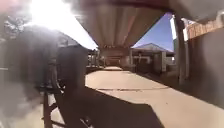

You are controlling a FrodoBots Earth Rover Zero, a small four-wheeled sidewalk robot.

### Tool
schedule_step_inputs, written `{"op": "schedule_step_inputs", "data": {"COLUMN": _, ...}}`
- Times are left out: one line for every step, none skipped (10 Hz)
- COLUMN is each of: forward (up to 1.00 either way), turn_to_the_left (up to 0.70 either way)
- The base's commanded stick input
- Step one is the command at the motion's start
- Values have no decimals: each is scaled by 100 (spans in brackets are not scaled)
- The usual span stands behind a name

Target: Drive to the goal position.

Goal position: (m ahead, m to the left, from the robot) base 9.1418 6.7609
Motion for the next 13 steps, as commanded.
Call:
{"op": "schedule_step_inputs", "data": {"forward": 70, "turn_to_the_left": 0}}
{"op": "schedule_step_inputs", "data": {"forward": 70, "turn_to_the_left": 0}}
{"op": "schedule_step_inputs", "data": {"forward": 70, "turn_to_the_left": 0}}
{"op": "schedule_step_inputs", "data": {"forward": 70, "turn_to_the_left": 0}}
{"op": "schedule_step_inputs", "data": {"forward": 70, "turn_to_the_left": 0}}
{"op": "schedule_step_inputs", "data": {"forward": 70, "turn_to_the_left": 0}}
{"op": "schedule_step_inputs", "data": {"forward": 70, "turn_to_the_left": 0}}
{"op": "schedule_step_inputs", "data": {"forward": 70, "turn_to_the_left": 0}}
{"op": "schedule_step_inputs", "data": {"forward": 70, "turn_to_the_left": 0}}
{"op": "schedule_step_inputs", "data": {"forward": 70, "turn_to_the_left": 0}}
{"op": "schedule_step_inputs", "data": {"forward": 70, "turn_to_the_left": 0}}
{"op": "schedule_step_inputs", "data": {"forward": 70, "turn_to_the_left": 0}}
{"op": "schedule_step_inputs", "data": {"forward": 70, "turn_to_the_left": 0}}
